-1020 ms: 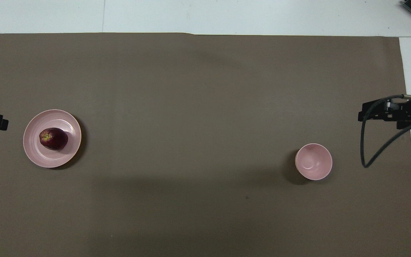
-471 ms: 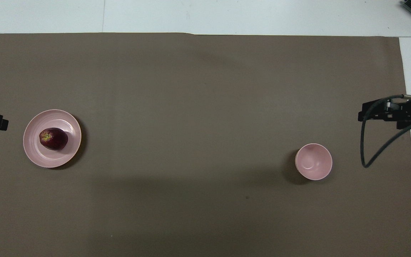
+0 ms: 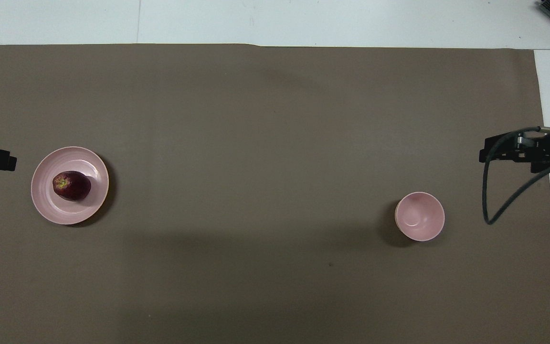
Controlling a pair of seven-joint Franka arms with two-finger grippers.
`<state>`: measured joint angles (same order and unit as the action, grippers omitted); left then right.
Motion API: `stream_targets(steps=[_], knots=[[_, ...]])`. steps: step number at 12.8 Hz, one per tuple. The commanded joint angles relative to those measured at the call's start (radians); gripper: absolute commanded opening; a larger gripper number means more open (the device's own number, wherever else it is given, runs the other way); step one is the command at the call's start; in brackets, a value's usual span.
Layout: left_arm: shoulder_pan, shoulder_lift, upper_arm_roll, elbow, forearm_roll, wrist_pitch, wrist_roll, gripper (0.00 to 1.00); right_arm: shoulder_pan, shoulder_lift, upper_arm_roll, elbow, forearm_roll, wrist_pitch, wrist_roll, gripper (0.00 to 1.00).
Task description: Move apple from plate to bowl
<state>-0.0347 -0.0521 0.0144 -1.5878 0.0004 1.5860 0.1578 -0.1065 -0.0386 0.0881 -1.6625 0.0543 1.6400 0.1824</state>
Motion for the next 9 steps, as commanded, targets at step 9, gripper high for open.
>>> stream_targets(steps=[9], knots=[[0.074,-0.023,0.004,-0.514,-0.008,0.603,0.014,1.0,-0.007,-0.011,0.002,-0.011,0.018,0.006,-0.012,1.0]])
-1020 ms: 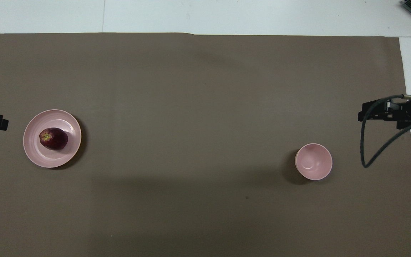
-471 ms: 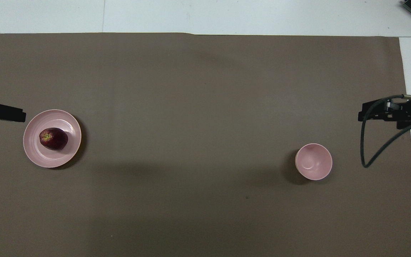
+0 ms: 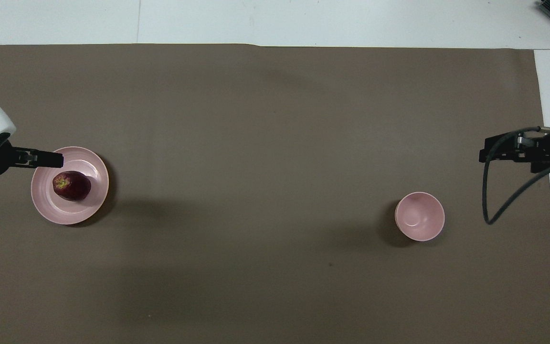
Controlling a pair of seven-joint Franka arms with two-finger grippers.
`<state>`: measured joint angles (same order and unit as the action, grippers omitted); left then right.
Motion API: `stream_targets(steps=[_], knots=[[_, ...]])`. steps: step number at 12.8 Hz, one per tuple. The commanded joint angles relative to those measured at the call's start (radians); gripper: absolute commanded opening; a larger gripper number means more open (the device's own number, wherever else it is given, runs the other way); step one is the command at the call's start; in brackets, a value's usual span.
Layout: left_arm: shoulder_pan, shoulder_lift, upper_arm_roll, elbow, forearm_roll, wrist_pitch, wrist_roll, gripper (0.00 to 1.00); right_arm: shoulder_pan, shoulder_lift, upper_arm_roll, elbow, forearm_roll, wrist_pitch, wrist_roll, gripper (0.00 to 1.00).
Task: Move apple from plate to bowl
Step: 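Reach the left gripper down to the apple on the pink plate and grasp it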
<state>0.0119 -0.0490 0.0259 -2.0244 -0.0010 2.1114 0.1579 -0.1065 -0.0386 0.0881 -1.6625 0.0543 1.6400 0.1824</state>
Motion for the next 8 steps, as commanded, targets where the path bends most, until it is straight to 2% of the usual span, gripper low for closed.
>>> stream_targets(steps=[1,2,6,7,8], knots=[[0.033,-0.009,-0.008,-0.095,-0.007,0.096,0.014,1.0,-0.007,-0.011,0.004,-0.011,0.018,0.006,-0.012,1.0],[0.036,0.012,-0.008,-0.112,-0.007,0.113,0.015,1.0,-0.007,-0.011,0.002,-0.011,0.018,0.006,-0.012,1.0],[0.06,0.081,-0.008,-0.227,-0.007,0.314,0.049,1.0,-0.007,-0.011,0.002,-0.011,0.018,0.006,-0.012,1.0],[0.062,0.096,-0.008,-0.228,-0.007,0.324,0.049,0.92,-0.007,-0.011,0.002,-0.011,0.018,0.006,-0.012,1.0],[0.062,0.112,-0.008,-0.232,-0.007,0.346,0.049,0.88,-0.007,-0.011,0.002,-0.011,0.018,0.006,-0.012,1.0]])
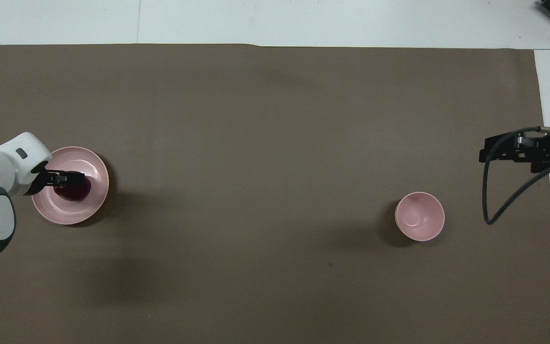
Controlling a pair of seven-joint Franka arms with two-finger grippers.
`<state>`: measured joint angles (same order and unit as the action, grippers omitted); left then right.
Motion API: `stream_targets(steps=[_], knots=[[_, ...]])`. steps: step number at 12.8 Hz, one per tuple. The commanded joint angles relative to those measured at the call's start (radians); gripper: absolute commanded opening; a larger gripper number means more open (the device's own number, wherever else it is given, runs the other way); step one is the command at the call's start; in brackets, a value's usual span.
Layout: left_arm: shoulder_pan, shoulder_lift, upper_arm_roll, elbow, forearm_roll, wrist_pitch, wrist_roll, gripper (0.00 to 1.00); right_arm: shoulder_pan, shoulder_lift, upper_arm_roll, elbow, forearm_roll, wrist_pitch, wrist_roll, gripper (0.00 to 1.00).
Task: Move apple from plate to bowl
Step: 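Reach the left gripper down to the apple on the pink plate and grasp it, then lift the apple with the left gripper while the right gripper reaches toward it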
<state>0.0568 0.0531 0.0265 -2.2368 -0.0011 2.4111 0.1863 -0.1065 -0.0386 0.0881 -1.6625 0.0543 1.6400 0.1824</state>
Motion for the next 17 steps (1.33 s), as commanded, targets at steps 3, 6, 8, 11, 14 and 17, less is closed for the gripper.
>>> stream_targets(steps=[3,6,8,11,14,17], knots=[[0.018,0.014,-0.008,-0.06,-0.007,0.094,0.019,0.57,-0.007,-0.011,0.002,-0.011,0.018,0.006,-0.012,1.0],[0.017,0.016,-0.008,-0.052,-0.007,0.094,0.019,0.0,-0.007,-0.011,0.002,-0.011,0.018,0.006,-0.014,1.0],[0.015,0.014,-0.008,-0.046,-0.007,0.092,0.018,0.0,-0.007,-0.011,0.002,-0.011,0.018,0.006,-0.012,1.0],[0.012,-0.001,-0.016,0.015,-0.014,0.077,0.015,0.0,-0.007,-0.011,0.002,-0.011,0.018,0.006,-0.012,1.0],[-0.003,-0.025,-0.028,0.06,-0.172,0.066,0.012,0.0,0.005,-0.018,0.012,-0.02,0.03,0.008,-0.023,1.0],[-0.057,-0.045,-0.048,0.083,-0.299,0.069,0.01,0.0,0.039,-0.035,0.012,-0.069,0.033,0.036,-0.008,1.0]])
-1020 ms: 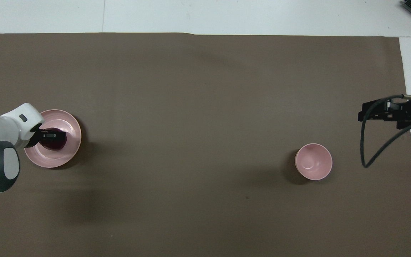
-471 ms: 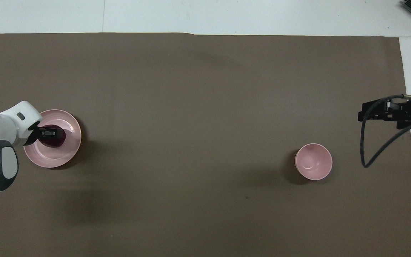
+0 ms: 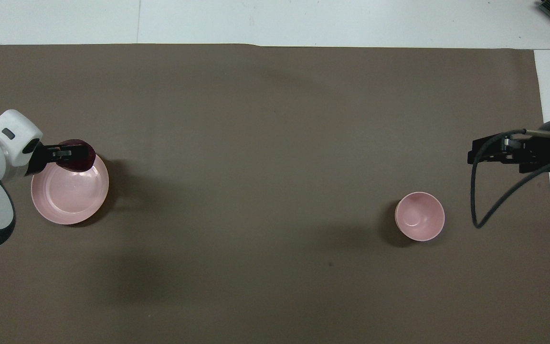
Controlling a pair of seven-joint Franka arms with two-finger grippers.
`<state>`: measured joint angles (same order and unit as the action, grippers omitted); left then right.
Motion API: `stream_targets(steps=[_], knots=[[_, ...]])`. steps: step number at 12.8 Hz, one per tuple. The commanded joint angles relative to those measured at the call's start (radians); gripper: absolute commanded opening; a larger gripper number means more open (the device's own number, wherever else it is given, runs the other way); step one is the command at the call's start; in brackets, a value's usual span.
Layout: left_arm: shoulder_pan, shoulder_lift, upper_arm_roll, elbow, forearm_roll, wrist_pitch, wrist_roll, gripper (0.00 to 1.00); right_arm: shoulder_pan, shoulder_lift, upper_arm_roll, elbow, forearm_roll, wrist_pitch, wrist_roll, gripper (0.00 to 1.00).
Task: Move apple from plate to bowl
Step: 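Lift the apple with the left gripper while the right gripper reaches toward it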
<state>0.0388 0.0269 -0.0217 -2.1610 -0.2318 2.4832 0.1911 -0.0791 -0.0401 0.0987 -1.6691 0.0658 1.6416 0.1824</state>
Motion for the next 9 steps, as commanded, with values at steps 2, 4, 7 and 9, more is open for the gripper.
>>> stream_targets(steps=[2,4,7,9], knots=[[-0.097,-0.019,-0.007,0.018,-0.228,0.006,-0.001,0.0,0.031,-0.02,0.003,-0.099,0.04,0.084,0.037,1.0],[-0.106,-0.016,-0.075,0.029,-0.29,0.026,-0.082,0.0,0.077,0.017,0.003,-0.107,0.043,0.131,0.125,1.0],[-0.108,-0.002,-0.196,0.059,-0.293,0.112,-0.273,0.0,0.101,0.103,0.003,-0.115,0.191,0.177,0.227,1.0],[-0.108,0.01,-0.274,0.084,-0.293,0.135,-0.382,0.0,0.134,0.169,0.003,-0.121,0.302,0.24,0.331,1.0]])
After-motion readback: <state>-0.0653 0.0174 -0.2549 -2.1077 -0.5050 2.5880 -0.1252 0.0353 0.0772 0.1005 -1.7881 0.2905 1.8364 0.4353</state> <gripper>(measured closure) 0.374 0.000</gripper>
